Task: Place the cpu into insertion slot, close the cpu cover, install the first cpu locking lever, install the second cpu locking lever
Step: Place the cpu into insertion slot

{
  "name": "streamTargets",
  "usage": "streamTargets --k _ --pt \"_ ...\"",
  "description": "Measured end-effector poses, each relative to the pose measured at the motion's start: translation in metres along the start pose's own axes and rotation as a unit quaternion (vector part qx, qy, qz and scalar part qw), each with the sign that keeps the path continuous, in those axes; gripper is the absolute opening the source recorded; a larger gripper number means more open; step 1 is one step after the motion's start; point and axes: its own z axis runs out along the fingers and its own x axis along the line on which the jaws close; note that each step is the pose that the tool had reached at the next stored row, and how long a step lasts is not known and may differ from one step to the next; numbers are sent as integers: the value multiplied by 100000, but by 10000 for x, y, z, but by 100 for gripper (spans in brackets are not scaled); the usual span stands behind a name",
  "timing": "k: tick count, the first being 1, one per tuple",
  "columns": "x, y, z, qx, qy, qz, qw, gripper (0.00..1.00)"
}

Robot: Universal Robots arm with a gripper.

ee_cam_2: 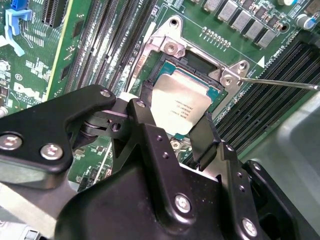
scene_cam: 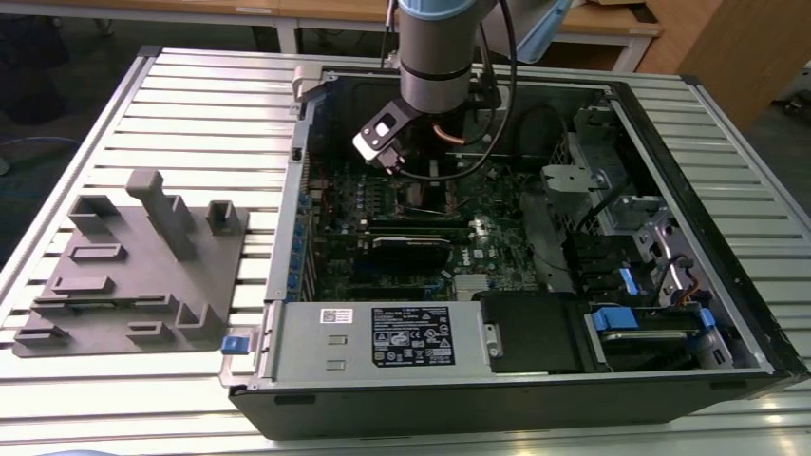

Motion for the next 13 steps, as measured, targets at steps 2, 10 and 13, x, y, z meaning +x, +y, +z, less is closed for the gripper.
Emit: streamTargets --k 2,10,13 --pt "0 -1 0 0 0 -2 100000 54" --pt "0 -11 -1 -3 1 0 100000 54" --pt "-1 -12 -1 -2 -11 -2 100000 54"
